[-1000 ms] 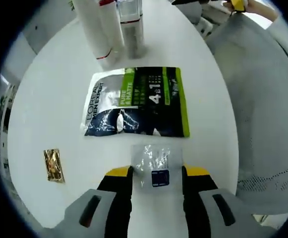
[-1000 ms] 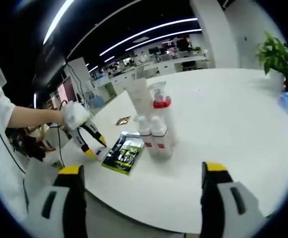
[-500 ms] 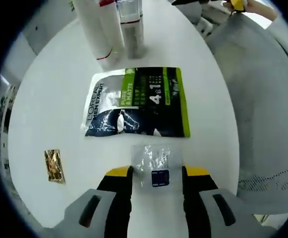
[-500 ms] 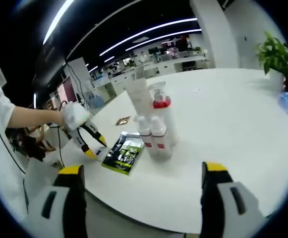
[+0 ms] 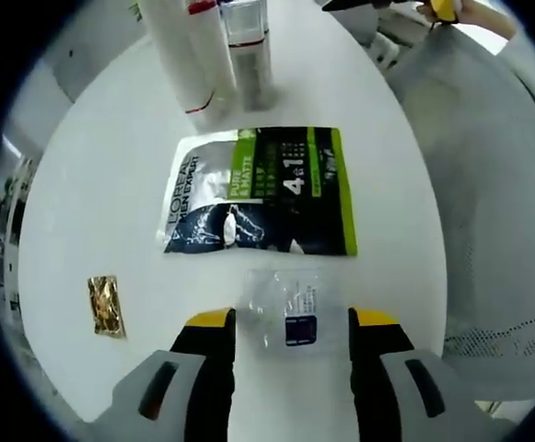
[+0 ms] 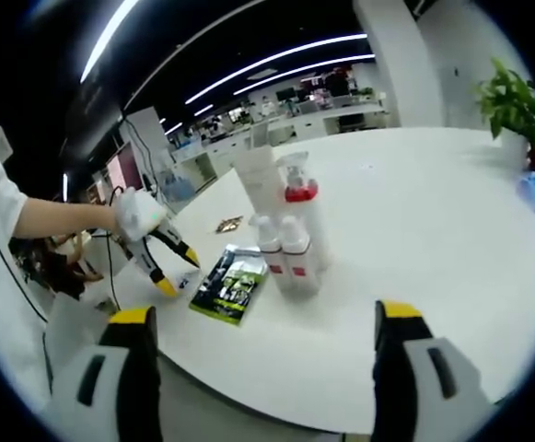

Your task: Arrange the skincare products in the storage area until every visible bottle or jar stands upright without overlapping.

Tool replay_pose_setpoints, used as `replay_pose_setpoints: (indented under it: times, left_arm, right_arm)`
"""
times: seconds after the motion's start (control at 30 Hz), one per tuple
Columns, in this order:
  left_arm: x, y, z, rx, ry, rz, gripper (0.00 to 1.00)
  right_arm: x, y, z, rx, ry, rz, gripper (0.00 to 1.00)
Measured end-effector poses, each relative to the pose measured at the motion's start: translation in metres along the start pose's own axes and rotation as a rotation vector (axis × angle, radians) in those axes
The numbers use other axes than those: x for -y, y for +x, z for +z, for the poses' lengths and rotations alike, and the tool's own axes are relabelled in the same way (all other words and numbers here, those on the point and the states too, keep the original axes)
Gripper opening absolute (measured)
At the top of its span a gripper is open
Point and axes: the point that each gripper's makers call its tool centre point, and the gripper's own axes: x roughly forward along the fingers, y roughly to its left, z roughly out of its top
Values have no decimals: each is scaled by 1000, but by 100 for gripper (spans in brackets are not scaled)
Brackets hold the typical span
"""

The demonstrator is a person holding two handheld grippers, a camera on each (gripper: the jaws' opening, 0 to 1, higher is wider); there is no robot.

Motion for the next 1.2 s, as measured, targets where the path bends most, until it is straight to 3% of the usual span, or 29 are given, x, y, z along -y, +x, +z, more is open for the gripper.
replay_pose_setpoints:
  times: [0.5, 0.77, 0.87, 1.2]
  left_arm:
    - [0, -13, 0, 37, -79, 40, 54]
    - [-1, -28, 6, 134, -219, 90, 59]
    - [0, -31, 2, 125, -221, 123, 61]
    - [16, -42, -2, 216, -365, 176, 67]
  right_arm:
    - [-4, 0, -1, -7, -19, 14, 98]
    - [-4, -1, 3, 6, -22, 15, 98]
    - [-5, -1, 4, 10, -28, 15, 98]
    - [-11, -5, 10, 12, -62, 34, 98]
